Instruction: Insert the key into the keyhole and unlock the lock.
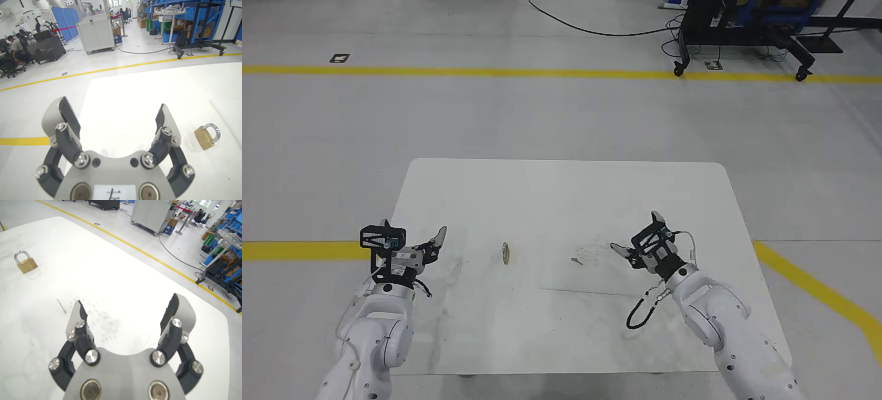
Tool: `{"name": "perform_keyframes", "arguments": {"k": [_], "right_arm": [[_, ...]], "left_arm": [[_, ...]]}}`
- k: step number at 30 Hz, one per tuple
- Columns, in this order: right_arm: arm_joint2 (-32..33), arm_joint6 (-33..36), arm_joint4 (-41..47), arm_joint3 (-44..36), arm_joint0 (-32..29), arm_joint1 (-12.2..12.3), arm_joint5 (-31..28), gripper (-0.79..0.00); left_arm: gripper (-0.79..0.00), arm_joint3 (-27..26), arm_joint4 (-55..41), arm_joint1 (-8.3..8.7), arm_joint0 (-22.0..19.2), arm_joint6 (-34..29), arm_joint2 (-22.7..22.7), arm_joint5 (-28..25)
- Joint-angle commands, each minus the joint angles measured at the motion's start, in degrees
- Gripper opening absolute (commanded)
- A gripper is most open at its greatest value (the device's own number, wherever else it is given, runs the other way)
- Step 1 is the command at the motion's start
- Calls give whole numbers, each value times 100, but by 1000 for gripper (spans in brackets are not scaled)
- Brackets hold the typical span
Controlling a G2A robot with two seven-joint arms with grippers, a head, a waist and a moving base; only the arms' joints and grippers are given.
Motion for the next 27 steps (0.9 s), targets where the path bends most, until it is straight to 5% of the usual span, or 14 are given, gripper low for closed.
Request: {"name": "perform_keyframes", "arguments": {"k": [1,5,10,13,16,27], "right_arm": [[-110,-56,321,219,197,10,-885,0],[-397,197,545,621,736,14,-2035,0],[-897,625,276,876,1296,-22,-2599,-6],[-1097,762,400,1184,1592,-65,-2679,-243],[-1252,915,449,1455,1849,-98,-2716,-400],[-1633,1432,619,2110,2386,-180,-2735,-449]], "left_arm": [[0,0,0,0,0,0,0,0],[0,0,0,0,0,0,0,0],[0,0,0,0,0,0,0,0],[0,0,0,0,0,0,0,0],[0,0,0,0,0,0,0,0],[0,0,0,0,0,0,0,0]]}}
